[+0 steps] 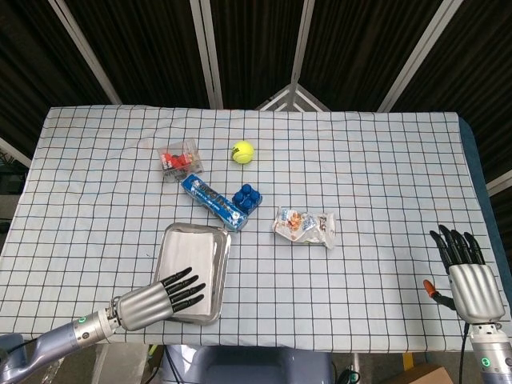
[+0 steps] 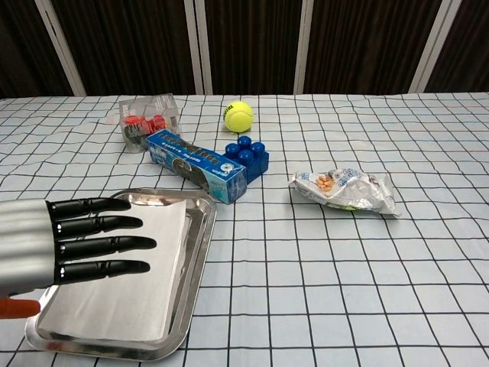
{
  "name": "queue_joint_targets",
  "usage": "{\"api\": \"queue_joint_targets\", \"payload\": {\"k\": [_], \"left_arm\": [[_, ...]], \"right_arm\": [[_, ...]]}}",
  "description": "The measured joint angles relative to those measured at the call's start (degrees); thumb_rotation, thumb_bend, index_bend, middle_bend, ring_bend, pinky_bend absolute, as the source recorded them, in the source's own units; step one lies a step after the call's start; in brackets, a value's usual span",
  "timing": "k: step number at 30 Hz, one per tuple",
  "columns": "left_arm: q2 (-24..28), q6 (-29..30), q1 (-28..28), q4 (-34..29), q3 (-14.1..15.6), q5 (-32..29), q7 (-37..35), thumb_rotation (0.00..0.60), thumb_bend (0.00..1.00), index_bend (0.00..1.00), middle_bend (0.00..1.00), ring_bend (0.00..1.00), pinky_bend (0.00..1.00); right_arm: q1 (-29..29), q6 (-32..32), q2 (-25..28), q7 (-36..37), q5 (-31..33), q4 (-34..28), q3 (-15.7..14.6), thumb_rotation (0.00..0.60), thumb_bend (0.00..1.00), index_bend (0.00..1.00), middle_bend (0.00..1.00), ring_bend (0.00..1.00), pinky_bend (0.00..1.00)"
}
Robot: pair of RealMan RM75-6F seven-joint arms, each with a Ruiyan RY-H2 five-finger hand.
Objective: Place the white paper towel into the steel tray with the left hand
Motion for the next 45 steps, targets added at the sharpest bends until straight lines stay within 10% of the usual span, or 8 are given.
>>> {"api": "queue_joint_targets", "payload": {"k": [8, 15, 20, 45], "left_arm": [[2.01, 3.31, 1.89, -0.60, -0.44, -3.25, -2.78, 0.600, 0.03, 0.00, 0.00, 0.00, 0.00], [5.27, 0.71, 4.05, -8.49, -1.02, -14.18, -7.97, 0.600, 0.47, 0.00, 0.00, 0.00, 0.00], [7.36, -5.29, 4.60, -15.21, -1.75, -22.16, -7.50, 0.600, 0.60, 0.00, 0.00, 0.00, 0.00], [3.09, -21.74, -2.39, -27.20, -8.57, -59.06, 21.50, 0.600, 0.67, 0.00, 0.00, 0.00, 0.00]], "right_arm": [[0.08, -0.06, -0.06, -0.08, -0.08, -0.02, -0.01, 0.600, 0.31, 0.00, 0.00, 0.00, 0.00], [0.19, -0.36, -0.13, -0.47, -0.01, -0.23, -0.10, 0.600, 0.31, 0.00, 0.00, 0.00, 0.00], [0.13, -0.44, -0.05, -0.37, 0.22, -0.43, -0.12, 0.600, 0.31, 0.00, 0.00, 0.00, 0.00], [0.24, -0.61, 0.33, 0.56, 0.17, -0.51, -0.17, 0.600, 0.31, 0.00, 0.00, 0.00, 0.00]]}}
